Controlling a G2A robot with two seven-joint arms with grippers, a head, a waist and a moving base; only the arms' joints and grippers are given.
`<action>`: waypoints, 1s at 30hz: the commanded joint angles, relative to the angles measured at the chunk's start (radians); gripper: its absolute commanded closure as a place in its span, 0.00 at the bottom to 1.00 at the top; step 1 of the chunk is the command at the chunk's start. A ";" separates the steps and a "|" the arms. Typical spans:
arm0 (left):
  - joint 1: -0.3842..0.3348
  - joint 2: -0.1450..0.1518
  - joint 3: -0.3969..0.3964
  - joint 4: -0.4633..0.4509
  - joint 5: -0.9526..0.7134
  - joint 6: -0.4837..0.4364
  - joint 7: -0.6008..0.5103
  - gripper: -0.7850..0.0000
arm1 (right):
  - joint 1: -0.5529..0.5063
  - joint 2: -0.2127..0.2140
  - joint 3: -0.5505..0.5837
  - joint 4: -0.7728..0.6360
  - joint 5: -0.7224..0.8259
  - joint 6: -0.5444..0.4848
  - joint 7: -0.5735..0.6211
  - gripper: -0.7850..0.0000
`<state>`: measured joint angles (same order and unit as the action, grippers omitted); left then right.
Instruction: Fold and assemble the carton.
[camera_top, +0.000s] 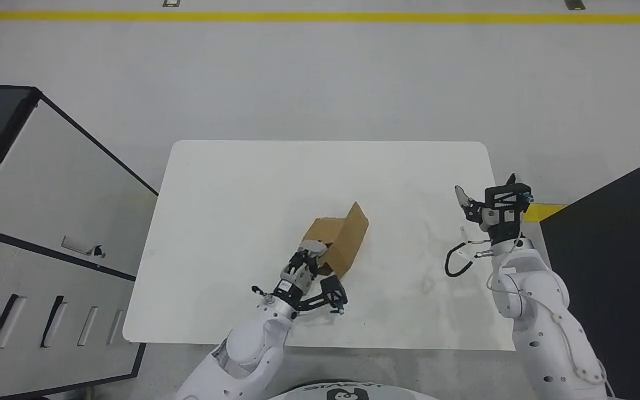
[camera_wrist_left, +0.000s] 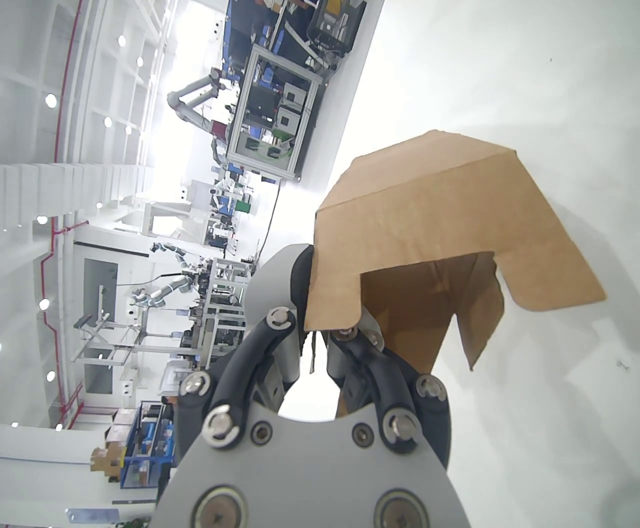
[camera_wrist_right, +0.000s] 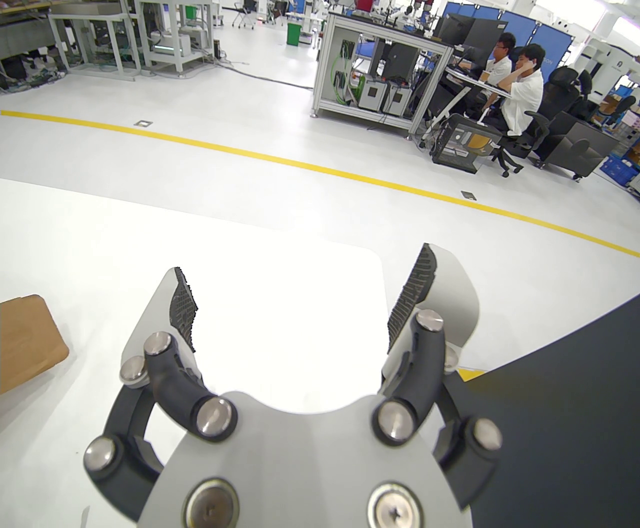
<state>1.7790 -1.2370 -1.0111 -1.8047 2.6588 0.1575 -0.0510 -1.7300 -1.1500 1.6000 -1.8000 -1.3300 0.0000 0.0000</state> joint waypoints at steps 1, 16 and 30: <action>0.020 0.005 -0.010 -0.035 0.014 -0.012 0.018 1.00 | 0.000 0.000 0.000 0.000 0.000 0.000 0.000 0.00; 0.047 0.014 -0.010 -0.104 0.006 -0.029 0.100 1.00 | 0.000 0.000 0.000 0.000 0.000 0.000 0.000 0.00; 0.078 0.035 -0.111 -0.187 -0.280 -0.118 0.301 1.00 | 0.000 0.000 0.000 0.000 0.000 0.000 0.000 0.00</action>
<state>1.8579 -1.2021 -1.1227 -1.9927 2.3715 0.0381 0.2512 -1.7300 -1.1500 1.6000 -1.8000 -1.3300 0.0000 0.0000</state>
